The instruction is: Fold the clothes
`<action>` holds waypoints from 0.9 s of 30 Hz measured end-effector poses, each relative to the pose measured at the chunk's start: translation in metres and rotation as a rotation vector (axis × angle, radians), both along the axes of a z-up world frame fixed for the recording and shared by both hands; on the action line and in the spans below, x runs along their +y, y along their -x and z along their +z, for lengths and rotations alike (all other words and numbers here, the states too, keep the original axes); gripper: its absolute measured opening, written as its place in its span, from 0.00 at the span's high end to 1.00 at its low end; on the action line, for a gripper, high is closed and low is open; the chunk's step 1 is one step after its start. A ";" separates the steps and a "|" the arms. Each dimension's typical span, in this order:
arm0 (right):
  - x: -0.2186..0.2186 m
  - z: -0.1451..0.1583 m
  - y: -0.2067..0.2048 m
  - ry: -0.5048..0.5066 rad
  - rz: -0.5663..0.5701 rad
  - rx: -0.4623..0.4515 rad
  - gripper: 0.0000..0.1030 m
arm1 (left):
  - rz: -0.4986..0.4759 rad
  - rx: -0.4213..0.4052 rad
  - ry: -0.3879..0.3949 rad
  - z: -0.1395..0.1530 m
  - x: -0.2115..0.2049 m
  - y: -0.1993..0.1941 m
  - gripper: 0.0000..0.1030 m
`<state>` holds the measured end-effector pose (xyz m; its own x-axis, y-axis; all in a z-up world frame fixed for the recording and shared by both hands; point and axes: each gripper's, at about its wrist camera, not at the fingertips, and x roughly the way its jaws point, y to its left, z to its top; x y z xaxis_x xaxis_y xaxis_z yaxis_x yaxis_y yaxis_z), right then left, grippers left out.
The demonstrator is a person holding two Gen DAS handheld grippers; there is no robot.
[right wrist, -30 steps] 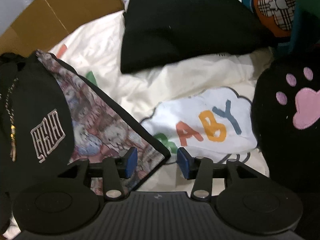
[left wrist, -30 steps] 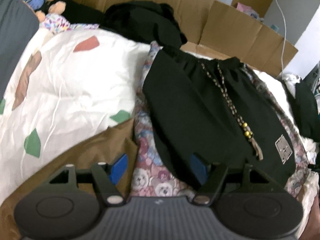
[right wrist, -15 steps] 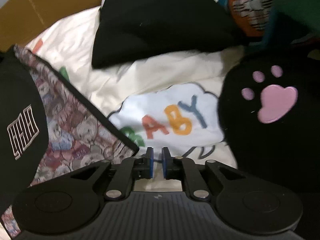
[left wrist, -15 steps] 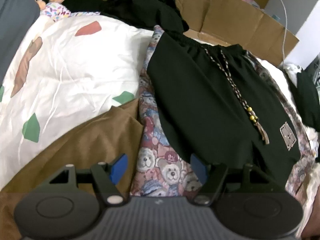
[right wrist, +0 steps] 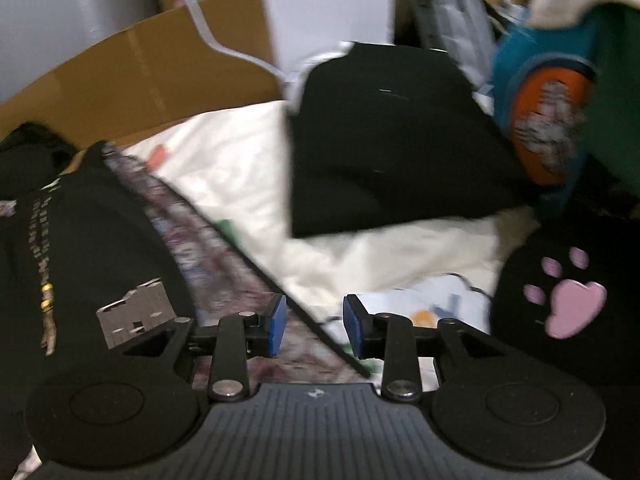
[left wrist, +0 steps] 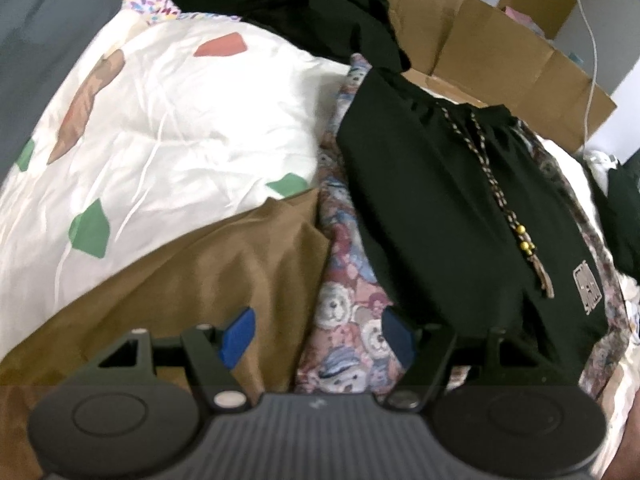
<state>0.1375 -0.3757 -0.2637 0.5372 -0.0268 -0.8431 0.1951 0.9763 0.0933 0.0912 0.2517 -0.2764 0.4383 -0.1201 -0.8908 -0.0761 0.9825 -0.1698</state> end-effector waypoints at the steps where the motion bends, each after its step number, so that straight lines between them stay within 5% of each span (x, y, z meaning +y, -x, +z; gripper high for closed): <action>1: 0.009 0.000 -0.002 -0.004 0.027 -0.003 0.65 | 0.003 0.003 0.003 -0.002 0.002 0.000 0.30; 10: 0.046 -0.006 -0.002 -0.036 0.105 -0.004 0.65 | -0.022 0.085 -0.006 -0.035 -0.008 -0.002 0.32; 12: 0.052 -0.009 0.001 -0.038 0.118 0.000 0.65 | -0.034 0.114 0.005 -0.043 -0.011 -0.001 0.46; 14: 0.058 -0.012 0.003 -0.038 0.134 0.007 0.65 | -0.049 0.126 0.043 -0.044 -0.013 -0.001 0.98; 27: 0.072 -0.014 0.009 -0.071 0.163 0.007 0.65 | -0.260 0.047 0.149 -0.002 -0.095 -0.025 0.98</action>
